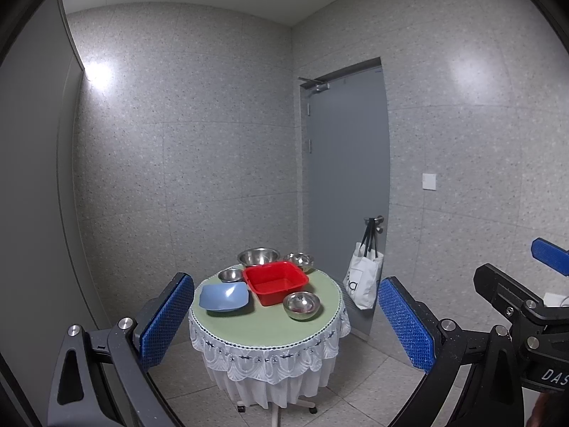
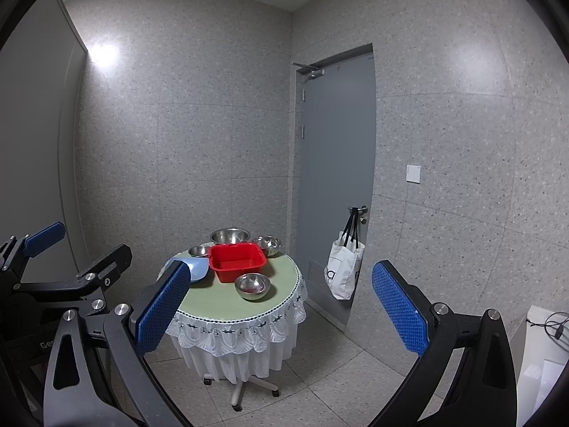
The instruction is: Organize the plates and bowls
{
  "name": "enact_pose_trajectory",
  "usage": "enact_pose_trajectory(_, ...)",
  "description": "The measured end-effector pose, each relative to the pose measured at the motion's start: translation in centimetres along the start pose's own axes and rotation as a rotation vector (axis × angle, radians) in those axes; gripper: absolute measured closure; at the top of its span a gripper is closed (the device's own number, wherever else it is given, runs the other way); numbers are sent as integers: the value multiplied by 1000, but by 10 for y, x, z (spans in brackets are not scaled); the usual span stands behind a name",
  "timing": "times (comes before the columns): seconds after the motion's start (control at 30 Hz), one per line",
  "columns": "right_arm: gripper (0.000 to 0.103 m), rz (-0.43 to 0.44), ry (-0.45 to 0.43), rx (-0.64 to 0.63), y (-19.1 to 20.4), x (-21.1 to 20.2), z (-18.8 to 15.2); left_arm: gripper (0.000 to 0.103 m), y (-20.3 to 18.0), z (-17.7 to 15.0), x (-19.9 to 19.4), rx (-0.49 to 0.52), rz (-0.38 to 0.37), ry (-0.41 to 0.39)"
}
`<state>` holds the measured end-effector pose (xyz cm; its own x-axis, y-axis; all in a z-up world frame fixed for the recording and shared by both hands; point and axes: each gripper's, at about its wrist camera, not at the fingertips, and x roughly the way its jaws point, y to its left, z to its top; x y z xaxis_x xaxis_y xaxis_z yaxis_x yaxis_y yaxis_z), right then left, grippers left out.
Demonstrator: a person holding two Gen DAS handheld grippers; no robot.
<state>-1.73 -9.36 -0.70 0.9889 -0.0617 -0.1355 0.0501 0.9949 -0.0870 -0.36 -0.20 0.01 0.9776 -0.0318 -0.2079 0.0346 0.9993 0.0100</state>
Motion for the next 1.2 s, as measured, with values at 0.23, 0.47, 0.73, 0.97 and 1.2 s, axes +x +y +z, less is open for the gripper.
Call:
enact_pose_trajectory(0.23, 0, 0, 1, -1, -1, 1, 0, 1, 1, 0, 1, -2, -1, 0)
enact_pose_trajectory(0.47, 0, 2, 4, 0, -2, 1, -1, 1, -3, 1, 0, -1, -1, 2)
enact_pose_trajectory(0.73, 0, 3, 7, 3, -4, 3, -1, 1, -6, 1, 3, 2, 0, 4)
enact_pose_trajectory(0.97, 0, 6, 11, 6, -11, 7, -1, 1, -9, 2, 6, 5, 0, 4)
enact_pose_trajectory(1.2, 0, 7, 15, 6, -18, 13, -1, 1, -10, 0, 8, 5, 2, 5)
